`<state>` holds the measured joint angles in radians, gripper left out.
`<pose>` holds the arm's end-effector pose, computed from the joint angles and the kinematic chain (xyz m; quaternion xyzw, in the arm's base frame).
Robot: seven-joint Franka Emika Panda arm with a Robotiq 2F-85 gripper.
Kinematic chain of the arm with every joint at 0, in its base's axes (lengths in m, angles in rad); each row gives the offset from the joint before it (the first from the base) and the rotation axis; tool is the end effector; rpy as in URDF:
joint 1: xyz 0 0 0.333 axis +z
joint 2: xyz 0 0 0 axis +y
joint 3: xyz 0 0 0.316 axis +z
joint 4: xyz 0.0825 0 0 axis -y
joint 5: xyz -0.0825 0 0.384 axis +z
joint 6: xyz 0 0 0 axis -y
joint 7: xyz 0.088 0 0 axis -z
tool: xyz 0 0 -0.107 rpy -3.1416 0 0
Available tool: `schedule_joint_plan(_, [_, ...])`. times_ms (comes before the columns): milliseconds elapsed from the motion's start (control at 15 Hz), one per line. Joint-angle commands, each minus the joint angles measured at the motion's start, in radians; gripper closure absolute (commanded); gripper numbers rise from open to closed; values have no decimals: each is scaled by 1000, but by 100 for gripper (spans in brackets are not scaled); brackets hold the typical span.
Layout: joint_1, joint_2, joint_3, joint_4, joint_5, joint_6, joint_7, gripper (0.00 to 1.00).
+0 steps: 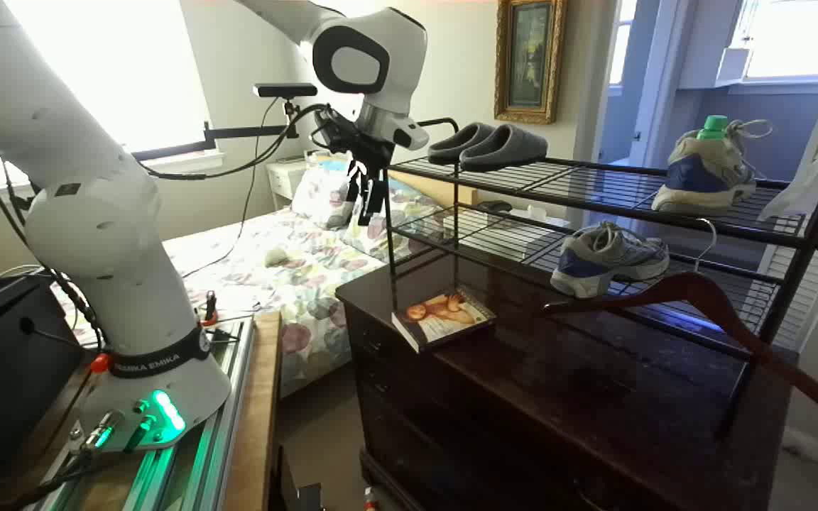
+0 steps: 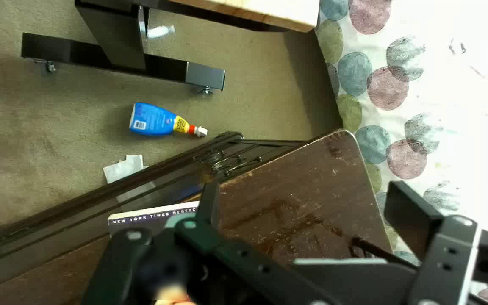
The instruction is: Put the slippers on the cabinet
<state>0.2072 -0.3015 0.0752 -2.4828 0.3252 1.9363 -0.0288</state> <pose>0.3863 0.1346 0.3837 -0.9812 -0.0740 0.1357 0.1160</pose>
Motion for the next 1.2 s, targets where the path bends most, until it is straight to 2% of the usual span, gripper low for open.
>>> schedule_joint_plan(0, [-17,0,16,2,4,-4,-4,0])
schedule_joint_plan(133, [-17,0,16,2,4,-4,-4,0])
schedule_joint_plan(267, [-39,-6,17,-1,-26,102,5,0])
schedule_joint_plan(533, [-77,15,8,67,-101,291,-10,0])
schedule_joint_plan(733, [-81,31,29,143,-170,364,3,0])
schedule_joint_plan(933, [-83,76,61,221,-266,492,20,0])
schedule_joint_plan(1133, [-83,170,72,357,-321,520,35,0])
